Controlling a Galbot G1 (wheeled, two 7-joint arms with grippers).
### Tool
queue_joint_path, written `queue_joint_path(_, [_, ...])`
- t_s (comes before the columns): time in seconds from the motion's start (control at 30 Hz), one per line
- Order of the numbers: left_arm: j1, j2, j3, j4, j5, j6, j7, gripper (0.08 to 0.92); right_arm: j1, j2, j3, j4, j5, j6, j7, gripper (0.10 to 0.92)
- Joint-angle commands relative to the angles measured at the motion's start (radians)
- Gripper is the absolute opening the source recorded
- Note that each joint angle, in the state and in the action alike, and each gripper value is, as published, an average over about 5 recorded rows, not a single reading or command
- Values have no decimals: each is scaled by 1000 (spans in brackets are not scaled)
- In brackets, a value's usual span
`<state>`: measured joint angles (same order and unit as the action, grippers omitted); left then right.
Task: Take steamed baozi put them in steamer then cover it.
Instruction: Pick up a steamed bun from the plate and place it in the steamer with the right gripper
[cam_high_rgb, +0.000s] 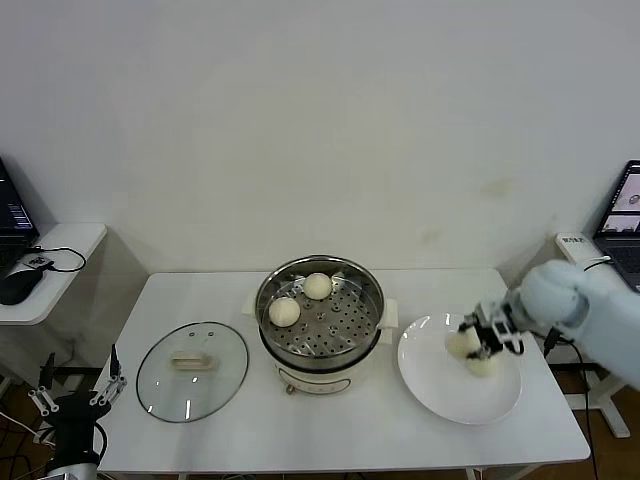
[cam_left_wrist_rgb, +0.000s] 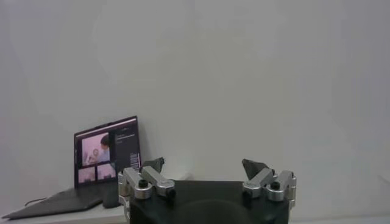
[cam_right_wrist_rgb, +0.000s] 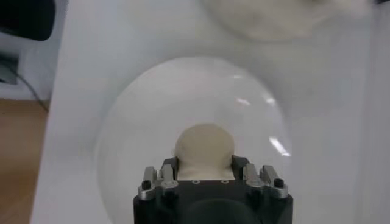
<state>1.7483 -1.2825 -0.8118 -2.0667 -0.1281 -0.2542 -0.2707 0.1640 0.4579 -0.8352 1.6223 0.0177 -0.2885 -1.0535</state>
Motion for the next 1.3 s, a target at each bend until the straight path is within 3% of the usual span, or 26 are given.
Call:
queue_joint_path(0.03, [0, 0, 1, -7, 0, 1, 1, 823, 344, 65, -99, -10, 127, -12, -18, 557])
queue_joint_path(0.43, [8, -7, -10, -14, -4, -6, 1, 823, 465, 414, -233, -24, 186, -11, 63, 560])
queue_joint_path(0.7, [22, -22, -29, -33, -11, -6, 0, 823, 392, 586, -281, -104, 180, 136, 58, 560])
queue_joint_path(1.3, [19, -35, -32, -27, -10, -7, -4, 823, 286, 619, -397, -117, -94, 441, 43, 560])
